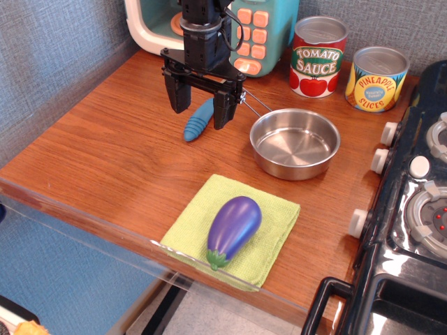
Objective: Take brinjal on the yellow cloth and place it near blue spoon
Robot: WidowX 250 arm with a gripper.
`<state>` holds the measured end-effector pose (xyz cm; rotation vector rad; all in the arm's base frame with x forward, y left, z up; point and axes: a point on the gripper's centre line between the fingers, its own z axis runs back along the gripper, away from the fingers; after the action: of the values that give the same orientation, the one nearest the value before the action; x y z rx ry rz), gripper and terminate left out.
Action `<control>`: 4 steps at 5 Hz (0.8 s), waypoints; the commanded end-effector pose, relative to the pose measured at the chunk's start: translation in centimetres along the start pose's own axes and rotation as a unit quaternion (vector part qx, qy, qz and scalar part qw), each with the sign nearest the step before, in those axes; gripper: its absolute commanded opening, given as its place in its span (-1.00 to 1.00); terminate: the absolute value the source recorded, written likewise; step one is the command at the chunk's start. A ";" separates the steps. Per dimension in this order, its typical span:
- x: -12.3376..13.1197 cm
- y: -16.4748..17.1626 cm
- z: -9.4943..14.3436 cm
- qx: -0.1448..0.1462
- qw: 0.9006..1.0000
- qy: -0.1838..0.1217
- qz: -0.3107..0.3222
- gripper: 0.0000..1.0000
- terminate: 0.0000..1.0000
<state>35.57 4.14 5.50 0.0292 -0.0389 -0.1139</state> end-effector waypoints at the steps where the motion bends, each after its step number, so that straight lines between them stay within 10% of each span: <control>1: 0.0 0.0 0.0 0.000 1.000 0.000 0.000 1.00 -1.00; 4: -8.2 -5.5 4.9 -0.016 0.995 -0.081 -0.049 1.00 -1.00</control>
<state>26.11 -0.85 8.98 -0.0139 -0.1559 -0.2167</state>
